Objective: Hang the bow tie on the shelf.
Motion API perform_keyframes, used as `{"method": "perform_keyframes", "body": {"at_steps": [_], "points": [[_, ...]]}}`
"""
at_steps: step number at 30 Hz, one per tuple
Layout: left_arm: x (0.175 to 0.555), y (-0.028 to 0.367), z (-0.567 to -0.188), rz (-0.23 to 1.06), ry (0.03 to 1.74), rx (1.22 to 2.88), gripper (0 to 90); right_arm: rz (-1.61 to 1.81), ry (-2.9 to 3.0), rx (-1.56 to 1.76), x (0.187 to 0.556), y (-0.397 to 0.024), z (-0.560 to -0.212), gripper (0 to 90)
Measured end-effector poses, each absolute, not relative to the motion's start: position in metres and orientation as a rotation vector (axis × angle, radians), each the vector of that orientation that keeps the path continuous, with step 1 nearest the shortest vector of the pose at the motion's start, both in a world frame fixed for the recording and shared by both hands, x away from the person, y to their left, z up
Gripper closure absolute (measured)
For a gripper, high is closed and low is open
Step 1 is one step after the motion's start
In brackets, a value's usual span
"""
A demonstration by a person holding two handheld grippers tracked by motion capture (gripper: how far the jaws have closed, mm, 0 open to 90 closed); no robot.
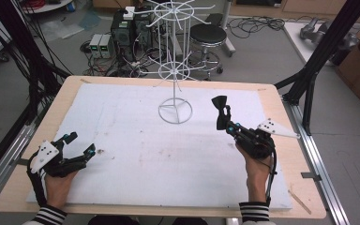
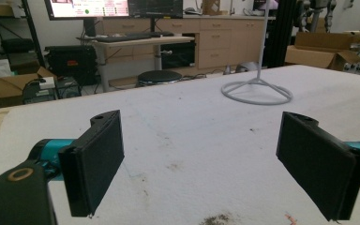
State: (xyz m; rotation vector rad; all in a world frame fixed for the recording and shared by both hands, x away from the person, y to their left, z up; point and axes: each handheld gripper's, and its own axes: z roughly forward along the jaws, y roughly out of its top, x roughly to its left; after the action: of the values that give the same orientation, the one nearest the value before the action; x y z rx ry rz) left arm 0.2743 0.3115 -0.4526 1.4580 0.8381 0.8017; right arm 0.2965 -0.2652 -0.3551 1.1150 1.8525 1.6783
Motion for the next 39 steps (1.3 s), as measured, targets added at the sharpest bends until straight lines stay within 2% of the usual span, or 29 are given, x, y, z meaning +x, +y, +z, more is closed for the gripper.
{"method": "perform_keyframes", "body": {"at_steps": [14,39], "points": [[0.274,0.312,-0.453,0.797,0.842,1.459,15.5,1.74,1.783,1.106,0.326,-0.246,-0.329,86.7],[0.275,0.312,-0.452,0.794,0.846,1.464,15.5,1.632,1.833,0.968,0.366,-0.206,-0.302,86.7]]}}
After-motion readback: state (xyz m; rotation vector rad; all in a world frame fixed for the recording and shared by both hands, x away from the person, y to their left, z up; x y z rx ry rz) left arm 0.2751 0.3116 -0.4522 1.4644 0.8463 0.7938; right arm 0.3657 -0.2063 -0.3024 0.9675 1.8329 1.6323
